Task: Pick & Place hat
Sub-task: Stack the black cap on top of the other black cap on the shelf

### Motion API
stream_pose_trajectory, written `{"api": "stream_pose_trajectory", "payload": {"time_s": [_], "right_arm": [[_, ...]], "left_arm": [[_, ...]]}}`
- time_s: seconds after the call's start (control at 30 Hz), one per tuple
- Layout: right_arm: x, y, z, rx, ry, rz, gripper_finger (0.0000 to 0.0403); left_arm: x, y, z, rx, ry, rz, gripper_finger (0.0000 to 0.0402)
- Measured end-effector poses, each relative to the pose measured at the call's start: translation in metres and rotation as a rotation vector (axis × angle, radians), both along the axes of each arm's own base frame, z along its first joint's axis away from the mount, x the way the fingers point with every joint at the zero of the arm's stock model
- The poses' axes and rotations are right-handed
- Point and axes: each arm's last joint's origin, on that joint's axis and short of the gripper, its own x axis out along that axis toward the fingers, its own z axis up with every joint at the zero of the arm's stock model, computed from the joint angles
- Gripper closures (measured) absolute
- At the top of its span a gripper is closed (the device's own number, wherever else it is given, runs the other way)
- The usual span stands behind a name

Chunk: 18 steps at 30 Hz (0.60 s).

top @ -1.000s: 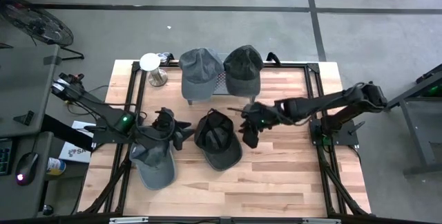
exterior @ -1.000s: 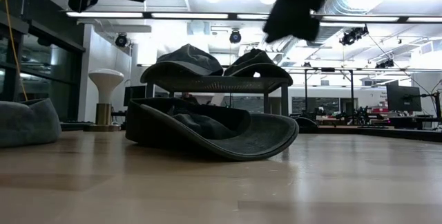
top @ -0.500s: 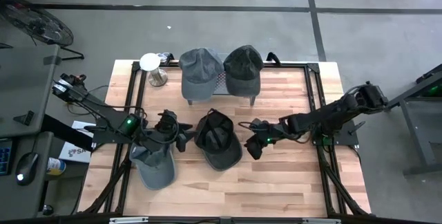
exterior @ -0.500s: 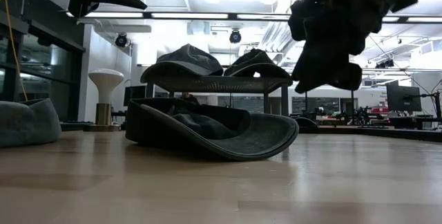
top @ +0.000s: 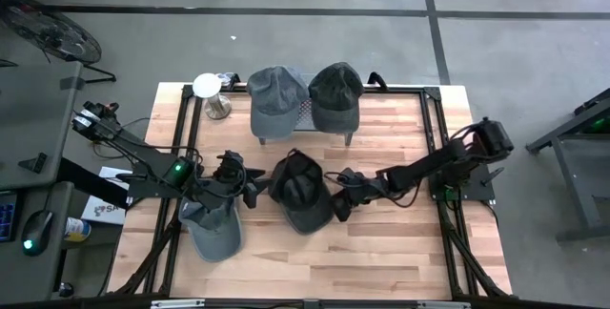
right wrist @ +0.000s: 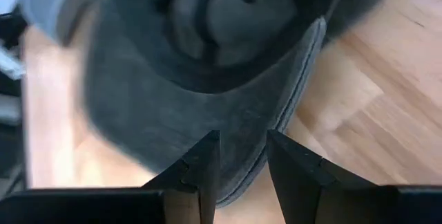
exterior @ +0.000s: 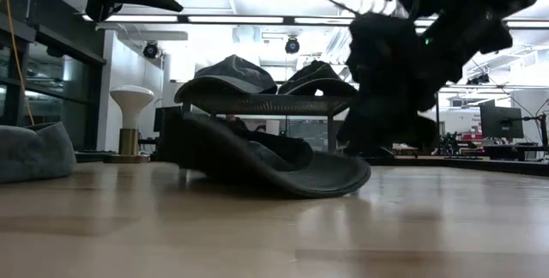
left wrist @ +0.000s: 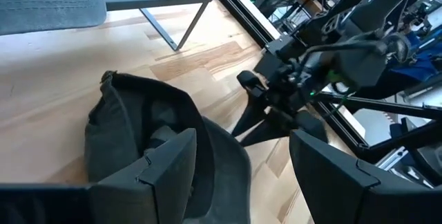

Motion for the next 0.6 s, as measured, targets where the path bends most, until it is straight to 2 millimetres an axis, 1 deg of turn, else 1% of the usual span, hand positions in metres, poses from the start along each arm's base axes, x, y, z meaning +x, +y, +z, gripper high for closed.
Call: {"api": "stream_pose_trajectory", "payload": {"time_s": [0.07, 0.23, 0.6], "right_arm": [[0.0015, 0.0004, -0.0039, 0.003, 0.002, 0.001, 0.0291], [0.0052, 0.0028, -0.0029, 0.048, -0.034, 0.037, 0.0291], [0.0024, 0.0031, -0.0057, 0.073, 0.004, -0.028, 0.0291]], "left_arm": [[0.0, 0.0, 0.0, 0.0, 0.0, -0.001, 0.0172], [0.0, 0.0, -0.0001, 0.0, 0.001, -0.001, 0.0172], [0.0001, -0.001, -0.0005, -0.017, 0.009, -0.029, 0.0172]]}}
